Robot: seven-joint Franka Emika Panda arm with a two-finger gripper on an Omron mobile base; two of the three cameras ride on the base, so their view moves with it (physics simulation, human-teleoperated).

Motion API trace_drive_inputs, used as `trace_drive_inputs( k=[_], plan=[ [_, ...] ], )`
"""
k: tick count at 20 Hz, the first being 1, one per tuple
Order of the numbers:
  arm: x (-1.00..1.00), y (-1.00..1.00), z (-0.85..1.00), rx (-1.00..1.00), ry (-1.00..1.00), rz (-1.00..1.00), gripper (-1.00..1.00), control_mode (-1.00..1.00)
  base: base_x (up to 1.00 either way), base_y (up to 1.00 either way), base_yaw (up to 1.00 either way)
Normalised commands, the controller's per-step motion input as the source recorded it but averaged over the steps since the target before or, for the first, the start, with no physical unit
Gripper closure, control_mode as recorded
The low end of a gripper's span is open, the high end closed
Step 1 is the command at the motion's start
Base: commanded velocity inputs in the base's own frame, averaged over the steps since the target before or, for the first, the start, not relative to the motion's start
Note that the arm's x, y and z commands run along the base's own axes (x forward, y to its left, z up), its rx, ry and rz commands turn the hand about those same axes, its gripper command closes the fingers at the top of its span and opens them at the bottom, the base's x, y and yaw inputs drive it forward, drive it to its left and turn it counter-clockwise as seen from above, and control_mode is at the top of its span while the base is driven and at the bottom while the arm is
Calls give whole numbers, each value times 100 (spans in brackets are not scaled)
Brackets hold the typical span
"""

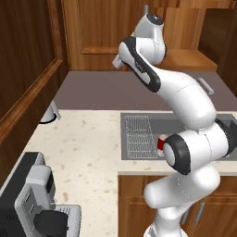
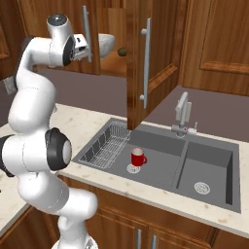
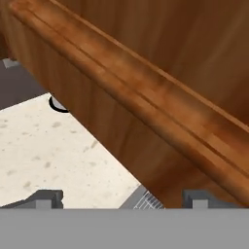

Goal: Pick the mug and place it in the sink. Pick the bowl and place it in the open cabinet and then close the cabinet.

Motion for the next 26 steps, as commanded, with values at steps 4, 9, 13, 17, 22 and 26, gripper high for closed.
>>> trace_drive_inputs(
  k=[4,9,13,17,22,26],
  plan=[
    [-30,-1,-66,2,-96,33,-100,-100,0,0,0],
    [-69,-17,-39,0,-99,11,-100,-100,0,0,0],
    [-86,-33,-7,0,-90,0,-100,-100,0,0,0],
    [-100,-25,-88,0,-99,0,-100,-100,0,0,0],
    [-100,-30,-12,18,-73,0,-100,-100,0,0,0],
    [-100,-10,62,25,-48,0,-100,-100,0,0,0]
  ],
)
